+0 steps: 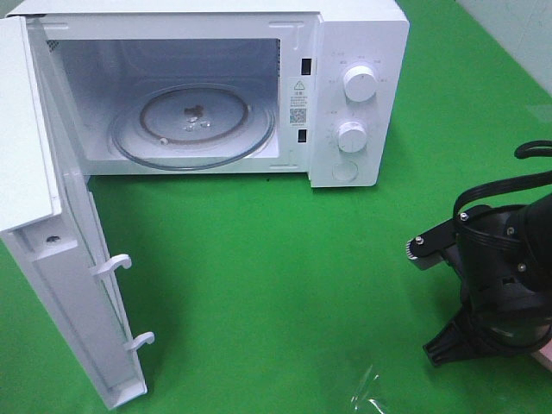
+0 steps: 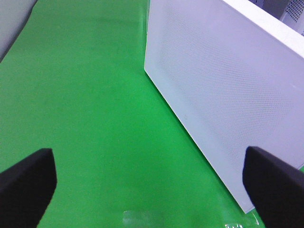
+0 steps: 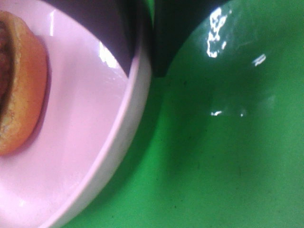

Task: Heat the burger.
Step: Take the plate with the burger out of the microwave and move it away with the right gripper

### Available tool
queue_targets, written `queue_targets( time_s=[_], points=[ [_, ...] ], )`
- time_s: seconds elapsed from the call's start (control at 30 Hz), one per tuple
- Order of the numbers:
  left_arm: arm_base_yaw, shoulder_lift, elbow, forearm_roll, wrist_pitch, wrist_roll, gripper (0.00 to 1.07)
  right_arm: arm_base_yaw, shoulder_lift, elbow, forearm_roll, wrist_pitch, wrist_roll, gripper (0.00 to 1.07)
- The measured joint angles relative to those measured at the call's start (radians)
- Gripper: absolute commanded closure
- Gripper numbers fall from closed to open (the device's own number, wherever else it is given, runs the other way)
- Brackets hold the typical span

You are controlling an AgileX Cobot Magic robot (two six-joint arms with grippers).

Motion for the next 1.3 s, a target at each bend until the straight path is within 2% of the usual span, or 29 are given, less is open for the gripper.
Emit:
queue_targets(
  time_s=[0.17, 0.53, 0.57, 0.6, 0.67, 0.7, 0.73, 0.8, 1.07, 1.3],
  points=[
    [0.0, 0.0, 0.0, 0.0, 0.0, 0.0, 0.07, -0.017, 0.018, -0.001, -0.01, -0.005, 0.037, 1.07],
    [0.0, 0.0, 0.0, 0.0, 0.0, 0.0, 0.07, -0.029, 0.025, -0.001, -0.018, -0.025, 0.054, 0.9],
    [0.0, 0.0, 0.0, 0.0, 0.0, 0.0, 0.07, -0.029, 0.025, -0.001, -0.018, -0.022, 0.048, 0.84],
    [0.0, 0.0, 0.0, 0.0, 0.0, 0.0, 0.07, -0.029, 0.025, -0.001, -0.018, -0.022, 0.048, 0.84],
    [0.0, 0.0, 0.0, 0.0, 0.0, 0.0, 0.07, -0.029, 0.025, -0.001, 0.007, -0.018, 0.007, 0.69],
    [0.0, 0.0, 0.0, 0.0, 0.0, 0.0, 0.07, -0.029, 0.025, -0.001, 0.007, -0.018, 0.007, 0.69],
    [0.0, 0.0, 0.0, 0.0, 0.0, 0.0, 0.07, -0.029, 0.025, -0.001, 0.028, -0.015, -0.025, 0.63],
    [0.0, 0.0, 0.0, 0.0, 0.0, 0.0, 0.07, -0.029, 0.022, -0.001, 0.049, -0.013, -0.051, 0.6],
    [0.0, 0.0, 0.0, 0.0, 0.0, 0.0, 0.07, -0.029, -0.069, 0.0, 0.104, 0.001, -0.106, 0.57],
    [0.0, 0.0, 0.0, 0.0, 0.0, 0.0, 0.07, -0.029, -0.285, 0.002, 0.174, 0.003, -0.155, 0.57]
  ],
)
